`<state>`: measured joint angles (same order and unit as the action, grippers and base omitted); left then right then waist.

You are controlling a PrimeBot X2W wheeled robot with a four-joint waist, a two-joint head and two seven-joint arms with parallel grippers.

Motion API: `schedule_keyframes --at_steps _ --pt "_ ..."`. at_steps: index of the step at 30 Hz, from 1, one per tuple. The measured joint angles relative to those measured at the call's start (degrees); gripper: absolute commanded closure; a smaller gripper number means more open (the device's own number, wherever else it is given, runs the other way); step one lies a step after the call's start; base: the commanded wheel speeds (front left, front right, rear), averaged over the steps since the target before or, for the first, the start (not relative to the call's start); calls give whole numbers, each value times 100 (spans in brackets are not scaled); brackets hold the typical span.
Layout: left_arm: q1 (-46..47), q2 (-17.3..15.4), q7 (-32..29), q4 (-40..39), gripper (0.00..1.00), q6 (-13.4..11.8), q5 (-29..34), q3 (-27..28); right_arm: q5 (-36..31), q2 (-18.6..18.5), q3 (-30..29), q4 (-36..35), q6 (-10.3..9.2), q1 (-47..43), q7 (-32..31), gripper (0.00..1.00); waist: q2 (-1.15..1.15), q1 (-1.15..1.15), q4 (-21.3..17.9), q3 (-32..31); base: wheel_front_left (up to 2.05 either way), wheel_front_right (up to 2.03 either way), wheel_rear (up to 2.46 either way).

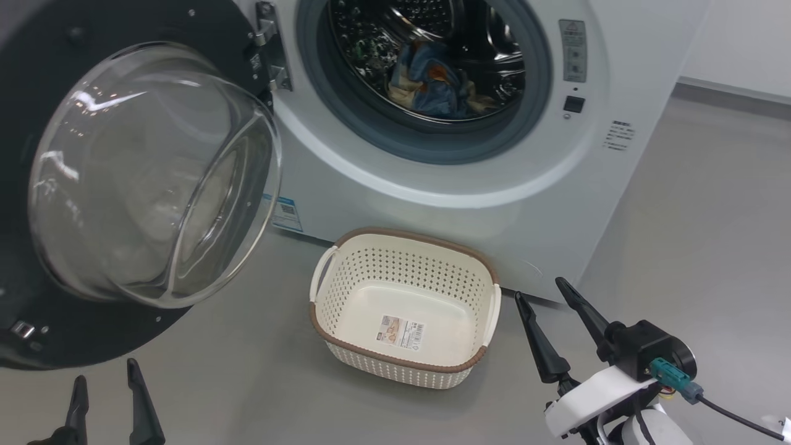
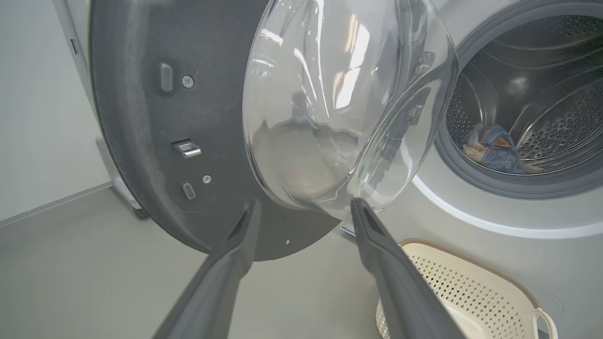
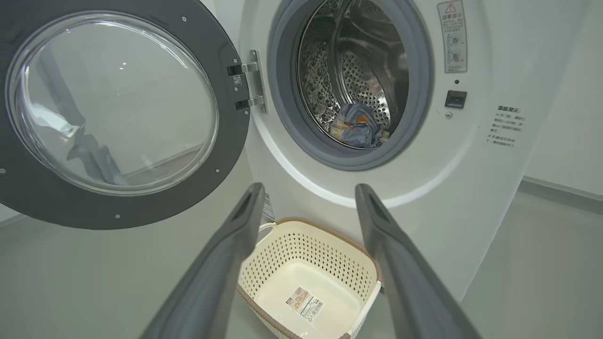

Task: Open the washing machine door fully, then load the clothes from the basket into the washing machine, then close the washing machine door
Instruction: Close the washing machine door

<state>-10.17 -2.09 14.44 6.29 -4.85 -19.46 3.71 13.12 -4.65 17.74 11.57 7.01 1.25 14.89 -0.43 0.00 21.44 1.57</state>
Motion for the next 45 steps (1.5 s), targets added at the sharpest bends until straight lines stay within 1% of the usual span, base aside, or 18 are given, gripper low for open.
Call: schedule_keyframes --at_steps 4,8,14,19,31,32,33,34,40,42,44,45 --pt "0 0 0 -8 0 -30 -63 -114 -1 -82 -67 -1 0 96 0 0 0 0 322 23 0 0 0" --pt "0 -1 0 -89 0 -51 -123 -31 0 -92 64 62 0 187 0 0 0 0 617 51 0 0 0" --pt "-41 -1 0 -123 0 -81 -133 24 25 -91 188 115 1 283 0 0 0 0 906 90 0 0 0" --pt "-49 -1 0 -163 0 -99 -154 56 57 -96 243 166 1 319 0 0 0 0 988 117 -7 -7 -7" --pt "-69 -1 0 -263 0 -151 -276 83 142 -129 301 213 1 419 0 0 0 0 993 95 -12 -12 -12" --pt "-70 -1 0 -267 13 -151 -331 85 143 -130 302 215 1 419 0 0 0 0 992 93 -10 -10 -10" --pt "-70 -1 0 -269 64 -152 -365 86 145 -134 302 216 1 420 0 0 0 0 990 91 -9 -9 -9" --pt "-70 -1 0 -269 100 -154 -390 88 148 -138 302 219 1 420 0 0 0 0 989 89 -7 -7 -7" --pt "-73 -1 0 -310 100 -157 -606 202 155 -136 301 225 1 421 0 0 0 0 986 84 -2 -2 -2" --pt "-73 0 0 -326 100 -158 -988 332 178 -134 300 229 1 421 0 0 0 0 987 83 0 0 0" --pt "-64 1 0 -350 100 -174 -1689 524 191 -132 294 231 1 421 0 0 0 0 989 82 -5 -5 -5" --pt "-61 1 0 -368 100 -175 -1929 638 191 -132 291 232 1 421 0 0 0 0 992 82 -5 -5 -5"
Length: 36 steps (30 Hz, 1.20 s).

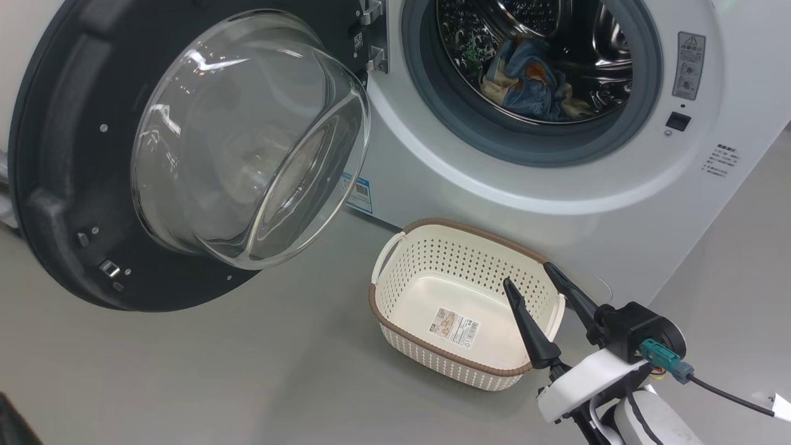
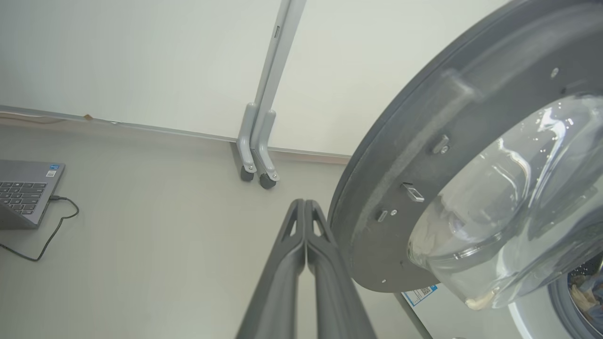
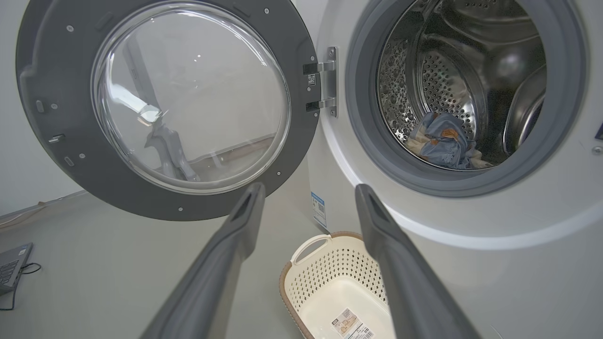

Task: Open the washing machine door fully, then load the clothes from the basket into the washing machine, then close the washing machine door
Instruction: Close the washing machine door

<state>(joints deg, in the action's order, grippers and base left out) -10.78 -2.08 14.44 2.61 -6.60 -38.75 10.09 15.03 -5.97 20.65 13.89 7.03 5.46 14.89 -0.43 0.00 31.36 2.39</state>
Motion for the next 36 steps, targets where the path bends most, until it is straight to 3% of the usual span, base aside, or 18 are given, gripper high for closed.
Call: schedule_keyframes --at_steps 4,8,12,17,26,36 --pt "163 5 1 -125 100 -1 -1272 627 0 3 -15 4 0 0 0 0 0 0 12 5 -4 -4 -4" --pt "559 16 9 -140 100 252 -2208 1188 1 13 -21 5 0 -1 0 0 0 0 26 21 -5 -5 -5" --pt "977 25 31 -105 100 584 -2926 1596 9 24 -15 11 0 -1 0 0 0 0 33 41 0 0 0" --pt "1589 -170 -480 112 100 709 -3691 1976 9 34 -20 12 0 -2 0 0 0 0 33 63 0 0 0" --pt "2524 -1157 -1390 906 100 392 -4306 2271 0 -4 -112 10 0 -4 0 0 0 0 -14 130 0 0 0" --pt "3210 -1504 -1971 1784 100 301 -4649 2219 -54 -138 -408 8 0 -378 0 0 0 0 -165 62 0 0 0"
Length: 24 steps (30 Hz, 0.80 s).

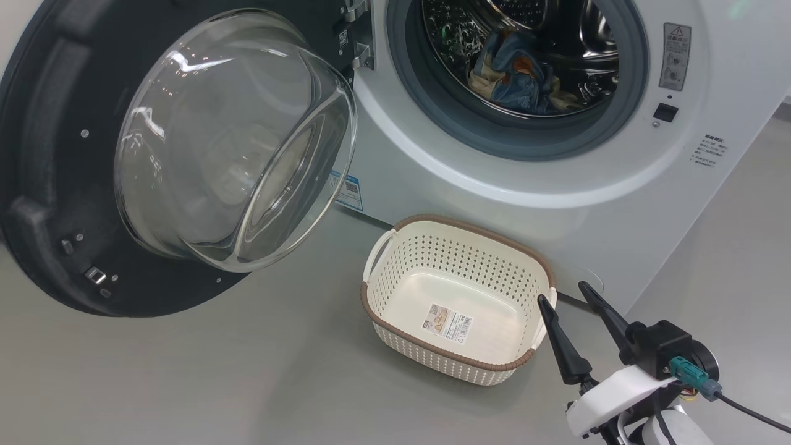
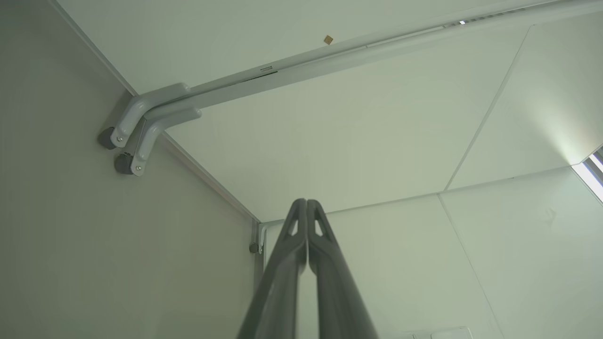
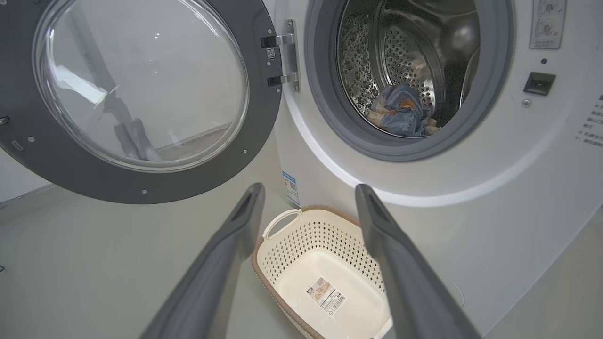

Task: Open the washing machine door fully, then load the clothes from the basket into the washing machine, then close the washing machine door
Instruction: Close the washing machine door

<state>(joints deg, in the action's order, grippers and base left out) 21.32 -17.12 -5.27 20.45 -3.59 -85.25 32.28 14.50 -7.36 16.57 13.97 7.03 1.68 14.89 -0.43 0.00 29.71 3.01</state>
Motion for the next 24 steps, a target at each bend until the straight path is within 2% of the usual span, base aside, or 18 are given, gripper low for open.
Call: schedule_keyframes --at_steps 6,24 --pt "98 -136 -315 280 100 13 -143 -36 -51 -20 45 -63 0 -16 0 0 0 0 -105 56 0 0 0" --pt "710 -253 -880 900 100 421 -602 -65 -152 -214 54 -156 0 -13 0 0 0 0 -347 502 0 0 0"
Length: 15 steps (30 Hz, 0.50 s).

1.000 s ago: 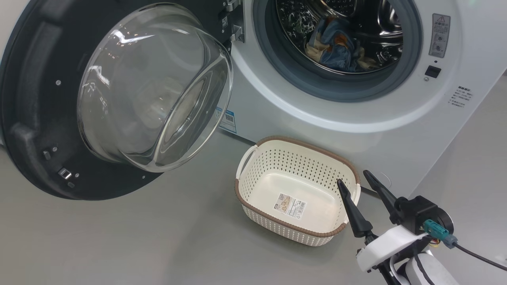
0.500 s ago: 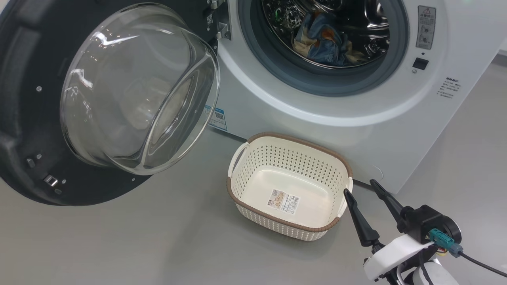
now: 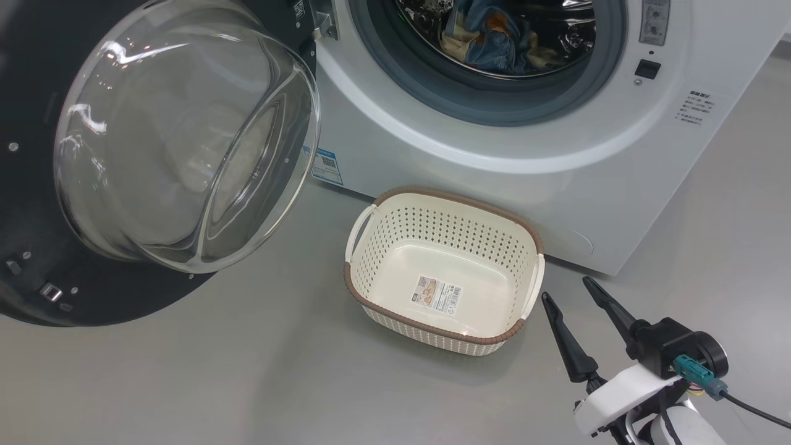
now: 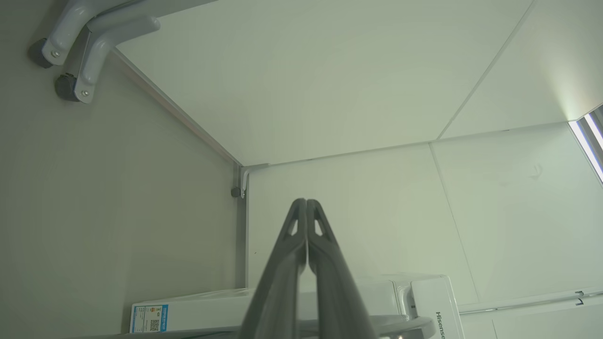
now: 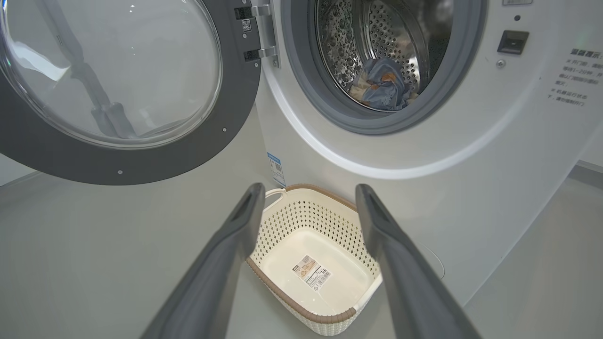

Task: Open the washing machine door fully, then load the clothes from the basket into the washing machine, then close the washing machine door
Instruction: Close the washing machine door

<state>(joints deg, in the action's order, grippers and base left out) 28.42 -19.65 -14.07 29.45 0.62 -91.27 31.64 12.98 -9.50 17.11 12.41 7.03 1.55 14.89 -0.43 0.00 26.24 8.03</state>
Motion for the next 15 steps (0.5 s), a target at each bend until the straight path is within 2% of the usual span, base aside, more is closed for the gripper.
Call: schedule_keyframes --at_steps 15 --pt "226 -35 -526 504 100 247 -412 13 -58 -180 -5 -18 0 54 0 0 0 0 -307 224 0 0 0"
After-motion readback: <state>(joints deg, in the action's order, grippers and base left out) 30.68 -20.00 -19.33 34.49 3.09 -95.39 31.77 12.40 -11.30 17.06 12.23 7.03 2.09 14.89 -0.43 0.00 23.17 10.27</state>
